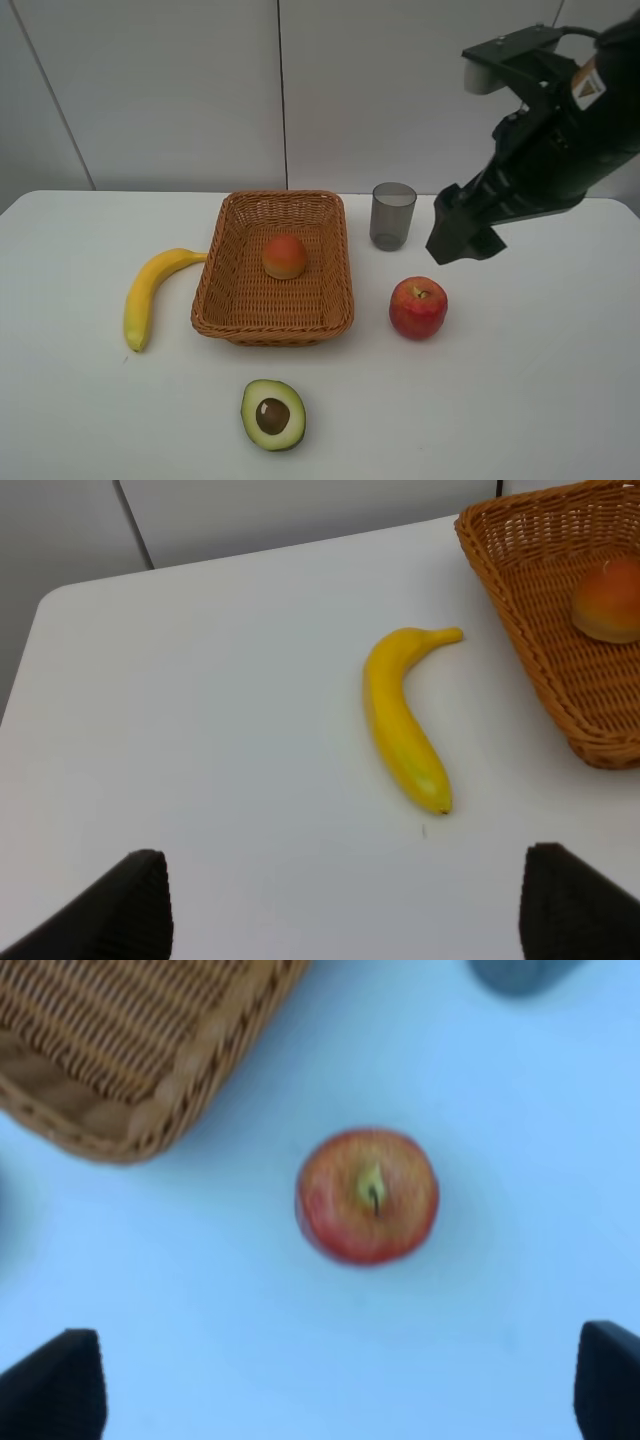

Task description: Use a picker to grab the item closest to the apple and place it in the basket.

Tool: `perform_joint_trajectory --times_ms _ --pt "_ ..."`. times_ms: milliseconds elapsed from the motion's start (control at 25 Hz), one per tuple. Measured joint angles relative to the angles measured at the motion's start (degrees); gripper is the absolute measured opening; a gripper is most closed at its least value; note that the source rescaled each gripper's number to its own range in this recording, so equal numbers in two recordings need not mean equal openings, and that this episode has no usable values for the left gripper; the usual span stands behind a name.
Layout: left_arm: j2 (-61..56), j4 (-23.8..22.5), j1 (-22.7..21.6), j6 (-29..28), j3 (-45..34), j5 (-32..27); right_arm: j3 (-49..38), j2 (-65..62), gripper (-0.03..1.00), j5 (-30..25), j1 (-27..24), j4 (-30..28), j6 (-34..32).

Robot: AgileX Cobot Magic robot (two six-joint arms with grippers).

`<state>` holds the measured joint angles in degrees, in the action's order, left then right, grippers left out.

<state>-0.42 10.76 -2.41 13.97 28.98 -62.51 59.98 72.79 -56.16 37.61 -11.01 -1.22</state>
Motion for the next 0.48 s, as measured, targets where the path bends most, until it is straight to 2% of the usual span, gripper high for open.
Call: perform_joint_trajectory --times_ms 280,480 --pt "0.0 0.0 0.0 0.0 0.0 0.0 -14.14 -20.09 1.0 -1.57 0.0 0.0 -0.33" --pt "0.0 0.0 0.0 0.0 0.0 0.0 -20.53 -35.69 1.0 -4.67 0.0 0.2 -1.9"
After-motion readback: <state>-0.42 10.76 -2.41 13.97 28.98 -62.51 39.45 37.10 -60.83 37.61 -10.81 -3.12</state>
